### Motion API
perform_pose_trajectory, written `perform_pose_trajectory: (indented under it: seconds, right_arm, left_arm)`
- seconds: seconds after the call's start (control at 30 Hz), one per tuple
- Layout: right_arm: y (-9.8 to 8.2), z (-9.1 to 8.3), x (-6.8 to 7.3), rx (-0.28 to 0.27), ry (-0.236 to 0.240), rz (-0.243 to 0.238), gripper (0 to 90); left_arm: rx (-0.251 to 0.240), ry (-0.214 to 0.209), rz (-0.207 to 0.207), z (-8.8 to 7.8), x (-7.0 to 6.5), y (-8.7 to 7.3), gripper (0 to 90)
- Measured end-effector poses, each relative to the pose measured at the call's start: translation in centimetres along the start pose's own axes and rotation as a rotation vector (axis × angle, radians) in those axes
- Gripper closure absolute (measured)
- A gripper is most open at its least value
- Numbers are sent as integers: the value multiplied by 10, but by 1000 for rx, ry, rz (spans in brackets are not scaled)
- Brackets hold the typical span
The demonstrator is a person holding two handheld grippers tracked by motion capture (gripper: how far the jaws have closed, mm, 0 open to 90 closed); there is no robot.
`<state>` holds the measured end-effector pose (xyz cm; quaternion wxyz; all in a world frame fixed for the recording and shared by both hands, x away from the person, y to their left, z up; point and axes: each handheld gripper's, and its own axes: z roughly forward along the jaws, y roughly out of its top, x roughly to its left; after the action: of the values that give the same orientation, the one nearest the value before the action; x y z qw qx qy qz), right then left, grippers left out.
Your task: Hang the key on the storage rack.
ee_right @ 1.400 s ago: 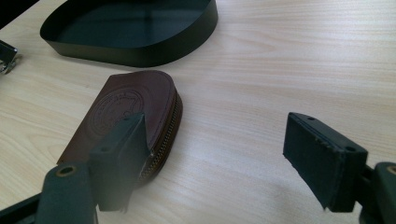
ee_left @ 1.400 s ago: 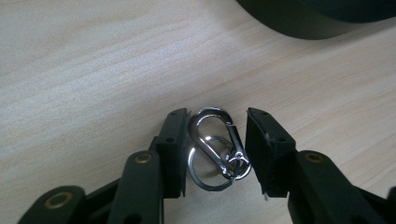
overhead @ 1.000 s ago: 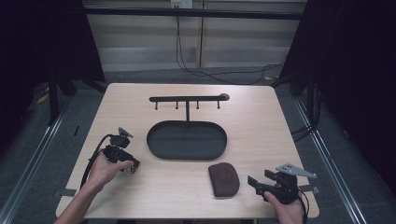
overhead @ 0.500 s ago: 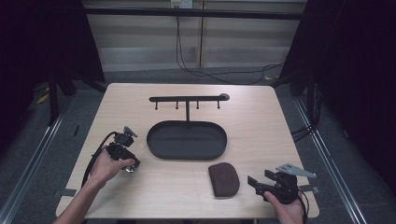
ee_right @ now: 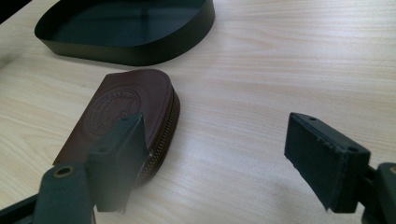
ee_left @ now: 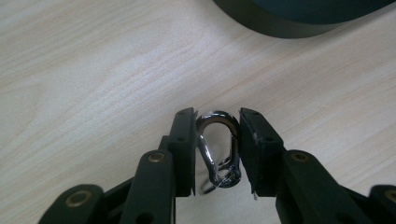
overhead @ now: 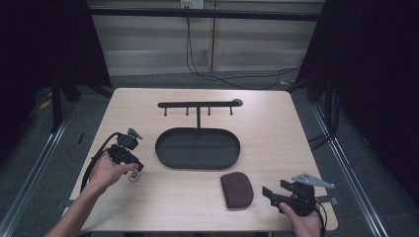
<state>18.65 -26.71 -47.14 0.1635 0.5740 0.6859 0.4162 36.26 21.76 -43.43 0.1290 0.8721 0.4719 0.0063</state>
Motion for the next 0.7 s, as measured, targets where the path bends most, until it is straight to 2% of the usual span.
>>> perform_pose_trajectory:
  seconds: [0.23, 0.53, 0.57, 0.6, 0.67, 0.7]
  right_arm:
    - [0, 0, 0, 2, -2, 0, 206]
    - [0, 0, 0, 3, -4, -1, 206]
    - [0, 0, 0, 4, -3, -2, 206]
    - [0, 0, 0, 3, -4, -2, 205]
    - [0, 0, 0, 4, -6, -1, 204]
    - [0, 0, 0, 4, -5, -1, 204]
  left_arm:
    - [4, 19, -8, -9, 3, -1, 678]
    - [23, 11, 0, -20, 8, -3, 678]
    - [33, 9, -9, -21, 9, -3, 678]
    - [26, 18, -27, -23, 10, -3, 679]
    - [16, 35, -36, -25, 10, -3, 679]
    - [20, 14, -38, -27, 10, -3, 679]
